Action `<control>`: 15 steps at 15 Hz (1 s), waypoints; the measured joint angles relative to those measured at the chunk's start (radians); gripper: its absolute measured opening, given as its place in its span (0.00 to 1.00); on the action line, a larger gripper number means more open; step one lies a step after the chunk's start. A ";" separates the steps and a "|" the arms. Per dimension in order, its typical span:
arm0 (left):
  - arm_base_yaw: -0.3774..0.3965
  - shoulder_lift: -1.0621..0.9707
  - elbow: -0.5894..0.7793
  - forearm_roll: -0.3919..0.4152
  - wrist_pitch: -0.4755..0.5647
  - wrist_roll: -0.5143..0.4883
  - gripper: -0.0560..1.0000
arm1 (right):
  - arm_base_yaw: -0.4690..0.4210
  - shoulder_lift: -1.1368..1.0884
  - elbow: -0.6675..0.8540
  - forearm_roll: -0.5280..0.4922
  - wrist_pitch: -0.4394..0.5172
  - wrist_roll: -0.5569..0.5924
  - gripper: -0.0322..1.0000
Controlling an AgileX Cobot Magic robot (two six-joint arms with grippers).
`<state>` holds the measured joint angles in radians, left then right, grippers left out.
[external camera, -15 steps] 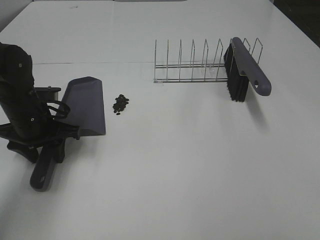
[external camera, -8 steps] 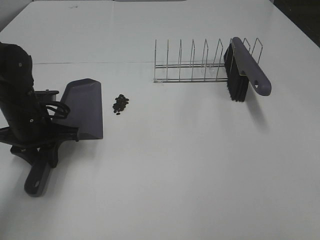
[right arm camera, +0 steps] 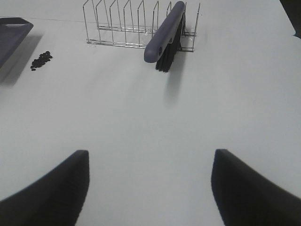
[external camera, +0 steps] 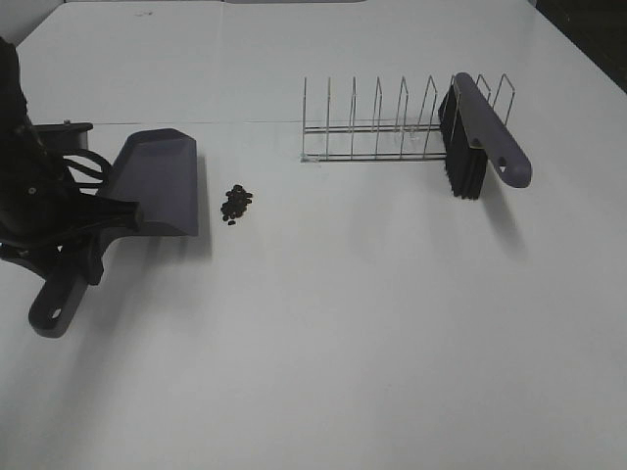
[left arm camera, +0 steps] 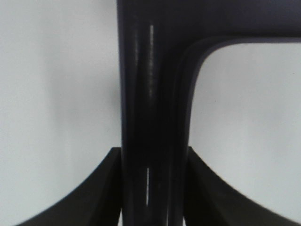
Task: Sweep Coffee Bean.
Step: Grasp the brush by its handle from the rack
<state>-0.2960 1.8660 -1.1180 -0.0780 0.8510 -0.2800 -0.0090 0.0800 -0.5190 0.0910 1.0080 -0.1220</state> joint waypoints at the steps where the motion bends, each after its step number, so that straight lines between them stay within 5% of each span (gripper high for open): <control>1: 0.000 0.000 0.000 0.000 0.000 0.000 0.35 | 0.000 0.060 -0.003 0.000 -0.103 0.000 0.62; 4: 0.000 0.000 0.000 0.001 -0.001 0.000 0.35 | 0.000 0.224 -0.011 0.003 -0.329 0.000 0.62; 6: 0.000 0.000 0.000 0.001 -0.001 0.007 0.35 | 0.000 0.368 -0.060 0.016 -0.395 0.000 0.62; 15: 0.000 0.000 0.000 0.002 -0.004 0.015 0.35 | 0.000 1.231 -0.612 0.055 -0.410 -0.010 0.62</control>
<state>-0.2960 1.8660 -1.1180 -0.0760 0.8470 -0.2650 -0.0090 1.3110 -1.1310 0.1460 0.5980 -0.1320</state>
